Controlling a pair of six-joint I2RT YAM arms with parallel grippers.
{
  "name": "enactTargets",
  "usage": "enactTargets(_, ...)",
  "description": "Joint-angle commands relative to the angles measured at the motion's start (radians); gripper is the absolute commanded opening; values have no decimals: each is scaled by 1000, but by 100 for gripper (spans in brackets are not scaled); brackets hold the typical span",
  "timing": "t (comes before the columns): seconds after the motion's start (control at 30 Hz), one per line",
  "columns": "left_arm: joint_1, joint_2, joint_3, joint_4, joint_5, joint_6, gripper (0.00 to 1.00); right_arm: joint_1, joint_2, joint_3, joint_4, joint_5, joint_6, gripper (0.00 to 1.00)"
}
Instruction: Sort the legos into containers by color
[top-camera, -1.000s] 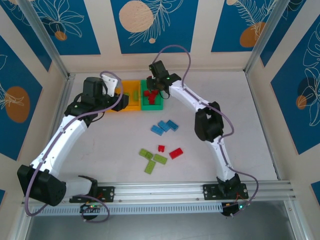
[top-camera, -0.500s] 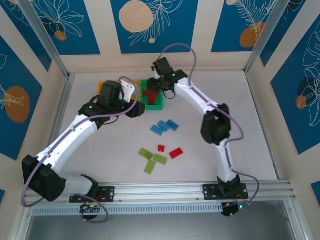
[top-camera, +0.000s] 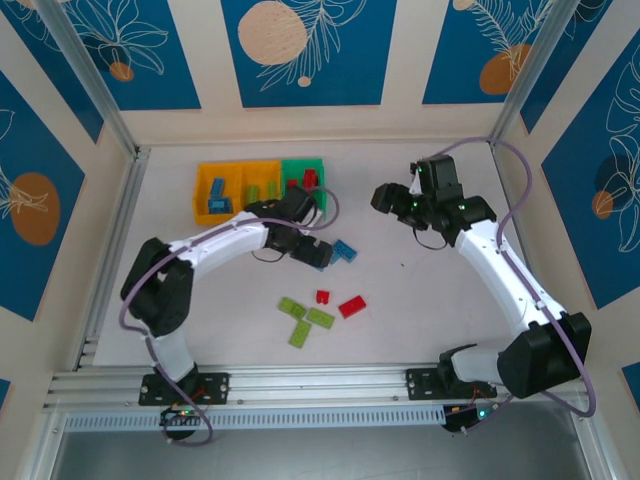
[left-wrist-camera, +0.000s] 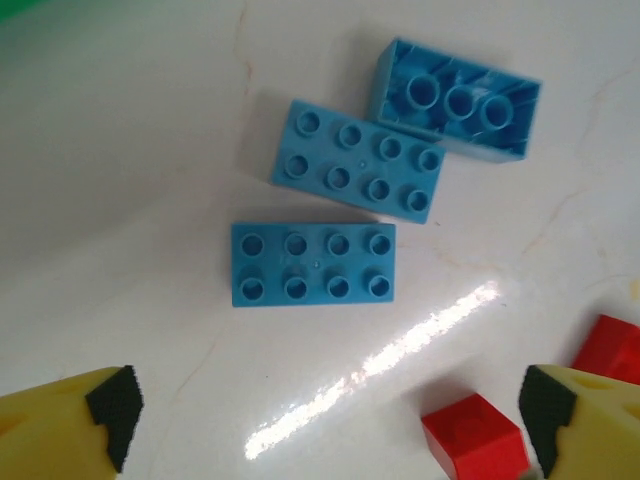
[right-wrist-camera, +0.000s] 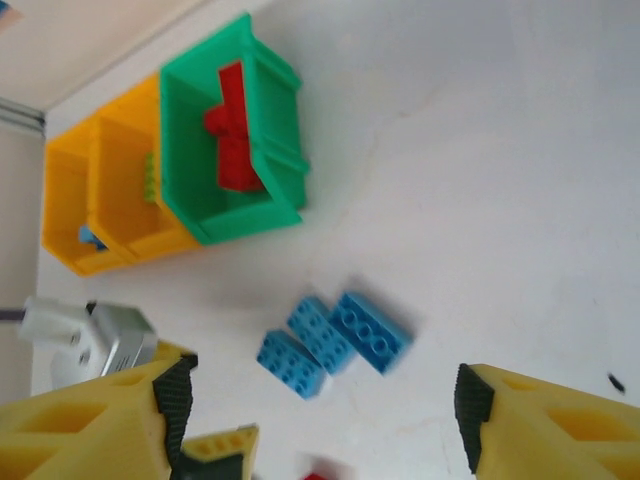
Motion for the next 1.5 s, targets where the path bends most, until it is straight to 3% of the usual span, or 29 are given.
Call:
enactTargets(0.0,-48,81,79,-57,-77,29,100,-22,-17,-44,-15,-66,60,74)
enactTargets(0.27,-58,227,153,-63,-223,84,94,-35,1,-29,-40,-135,61,74)
enactTargets(0.57,-56,259,136,-59,-170,87,66,-33,19,-14,-46,-155,73,74)
enactTargets(0.7,-55,225,107,-48,-167,86,60,-26,17,2,-55,-157,75,74)
enactTargets(0.9,-23,45,59,-19,-168,73,60,3,15,37,-51,-169,69,74)
enactTargets(1.07,90,-77,94,-13,-113,82,60,29,20,50,-33,-166,70,75)
enactTargets(1.17,218,-86,135,-15,-73,85,60,34,28,51,-29,-168,73,74)
enactTargets(1.33,434,-17,227,9,-37,92,61,41,30,37,-28,-160,80,75)
enactTargets(1.47,544,107,348,-6,-31,79,61,43,39,30,-17,-168,90,74)
